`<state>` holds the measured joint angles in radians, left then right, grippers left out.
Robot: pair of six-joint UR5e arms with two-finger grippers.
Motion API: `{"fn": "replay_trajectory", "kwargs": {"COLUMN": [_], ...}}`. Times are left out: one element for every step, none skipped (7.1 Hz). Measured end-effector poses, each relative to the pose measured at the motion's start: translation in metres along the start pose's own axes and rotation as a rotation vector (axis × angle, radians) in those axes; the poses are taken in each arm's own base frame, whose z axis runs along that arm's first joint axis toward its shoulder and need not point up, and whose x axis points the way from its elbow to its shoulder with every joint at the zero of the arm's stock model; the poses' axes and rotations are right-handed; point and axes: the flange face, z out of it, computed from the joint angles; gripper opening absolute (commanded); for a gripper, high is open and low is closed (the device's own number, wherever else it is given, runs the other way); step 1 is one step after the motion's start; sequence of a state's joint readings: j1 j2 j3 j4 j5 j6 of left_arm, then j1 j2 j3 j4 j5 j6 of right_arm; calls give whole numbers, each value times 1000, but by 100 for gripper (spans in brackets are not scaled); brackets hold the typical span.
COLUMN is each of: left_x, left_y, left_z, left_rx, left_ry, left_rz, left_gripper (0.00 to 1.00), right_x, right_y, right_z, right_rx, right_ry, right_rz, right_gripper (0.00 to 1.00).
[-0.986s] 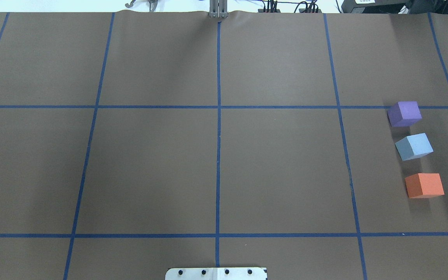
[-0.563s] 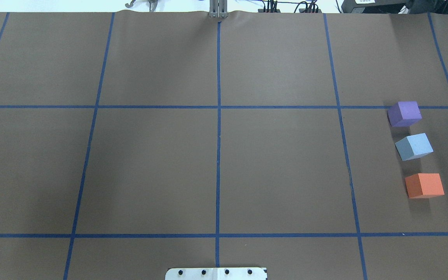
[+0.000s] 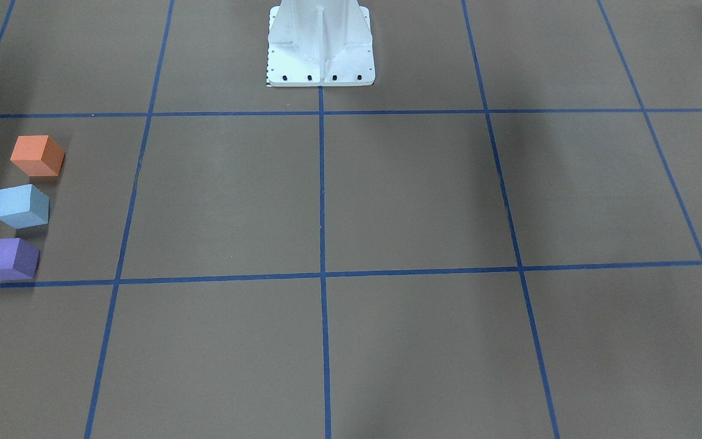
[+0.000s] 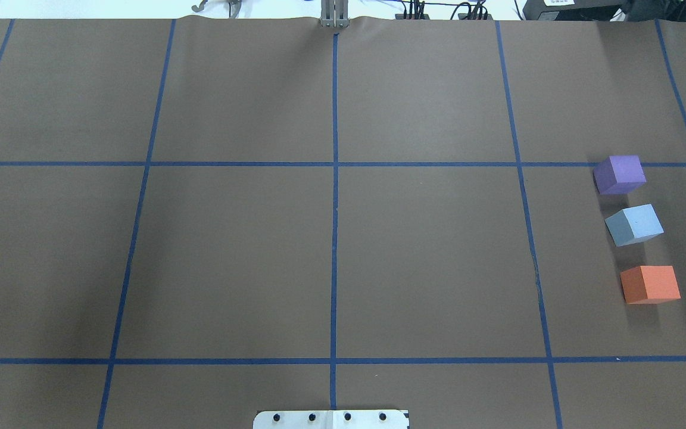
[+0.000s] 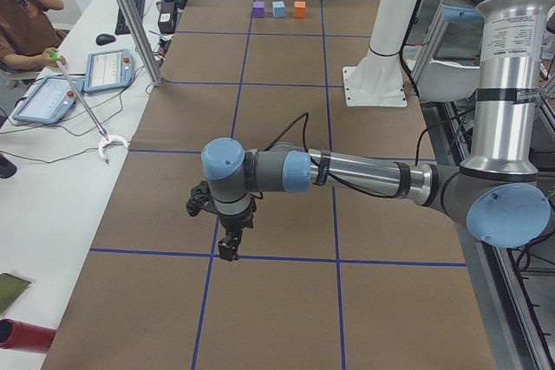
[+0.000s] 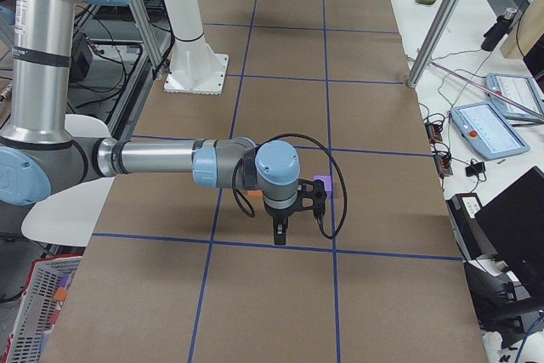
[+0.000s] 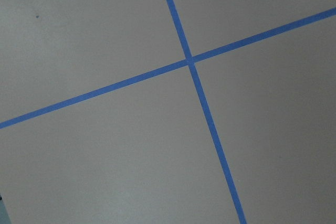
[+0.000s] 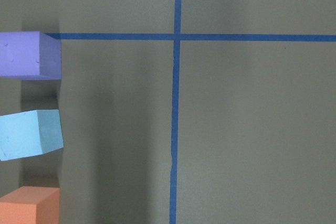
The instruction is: Place blue block between orange and purple blocks
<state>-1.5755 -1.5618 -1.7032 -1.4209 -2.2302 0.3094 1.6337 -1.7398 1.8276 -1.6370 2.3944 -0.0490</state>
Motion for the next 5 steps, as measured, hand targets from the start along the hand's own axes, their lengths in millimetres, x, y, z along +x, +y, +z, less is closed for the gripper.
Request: {"fn": "replay_trajectory", "kwargs": {"left_x": [-3, -5, -6, -6, -5], "left_y": [3, 4, 5, 5, 4], "left_z": [1, 2, 2, 3, 3], "left_rx": [1, 2, 2, 2, 7], "left_ry": [0, 0, 0, 2, 18], "left_rz": [-7, -11, -12, -13, -13], "left_gripper": [100, 100, 100, 100, 100], "right_x": [-5, -9, -11, -11, -11], "right_y": [-3, -5, -6, -7, -7], "right_z": [1, 3, 5, 6, 6], "right_rx": [-1, -7, -11, -12, -12], "right_ry": [0, -1, -2, -2, -2], "right_rz": [-11, -20, -24, -26, -27], "right_gripper": [100, 100, 100, 100, 100]}}
